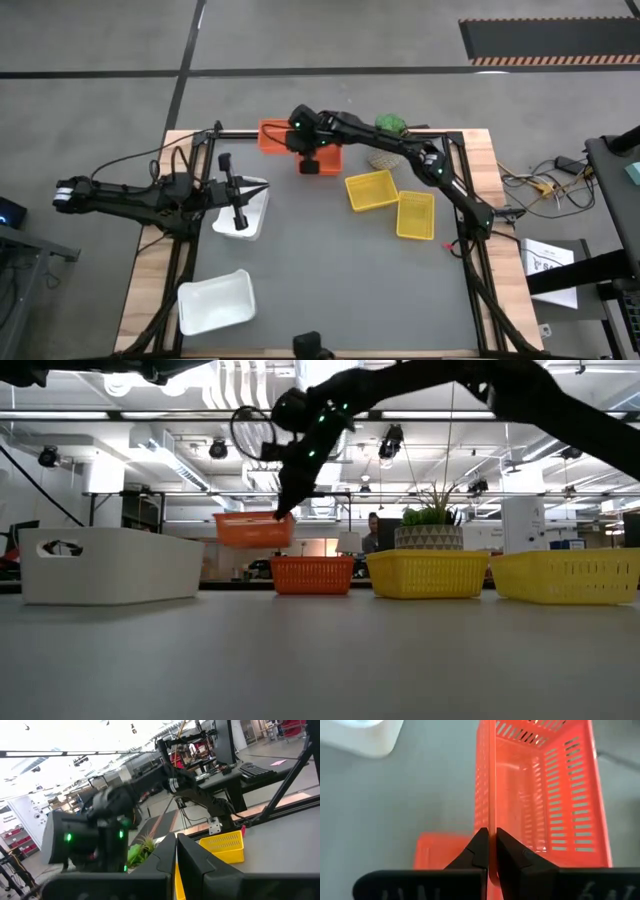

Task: Stack baskets by color
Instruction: Stack the left orange bin on top of the right orange bins

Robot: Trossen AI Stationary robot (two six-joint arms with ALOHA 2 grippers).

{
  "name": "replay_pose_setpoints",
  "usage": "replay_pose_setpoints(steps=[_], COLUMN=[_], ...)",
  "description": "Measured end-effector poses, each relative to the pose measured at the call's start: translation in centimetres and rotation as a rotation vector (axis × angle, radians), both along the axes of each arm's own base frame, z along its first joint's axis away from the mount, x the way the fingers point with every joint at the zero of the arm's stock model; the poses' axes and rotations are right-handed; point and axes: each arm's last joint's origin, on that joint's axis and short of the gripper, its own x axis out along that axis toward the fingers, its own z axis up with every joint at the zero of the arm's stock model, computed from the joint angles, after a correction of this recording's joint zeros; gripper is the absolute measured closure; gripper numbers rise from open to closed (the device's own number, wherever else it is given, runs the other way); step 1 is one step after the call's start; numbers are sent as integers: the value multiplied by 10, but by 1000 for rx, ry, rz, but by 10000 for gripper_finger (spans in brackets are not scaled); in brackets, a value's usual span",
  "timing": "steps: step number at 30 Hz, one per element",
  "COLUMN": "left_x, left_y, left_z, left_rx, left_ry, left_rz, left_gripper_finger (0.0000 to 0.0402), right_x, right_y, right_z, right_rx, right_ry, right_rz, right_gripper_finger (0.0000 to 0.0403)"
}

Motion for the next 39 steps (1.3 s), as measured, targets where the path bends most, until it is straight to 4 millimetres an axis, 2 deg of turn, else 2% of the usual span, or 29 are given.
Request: replay_pose_setpoints(steps=[5, 10, 19, 23, 33, 39], left_x=[0, 0, 0, 0, 0, 0], left_y=[0, 0, 0, 0, 0, 0], left_z=[0, 0, 0, 0, 0, 1], left_rx=[0, 0, 0, -1, -1, 5], left_ry=[0, 0, 1, 2, -4, -15], left_rz=[0, 0, 0, 0, 0, 1], left_gripper_finger=[402, 402, 402, 402, 402, 402], right_x=[-25, -36, -50, -58, -94, -98], right_y=[8, 13, 18, 21, 36, 37], right_z=[21, 30, 9, 7, -4, -28], right_rx=[78, 113, 157, 115, 79, 73], right_ry=[99, 136, 231, 171, 73, 43], right_rz=[-56, -84, -137, -134, -116, -121], right_gripper_finger=[394, 394, 394, 394, 394, 394])
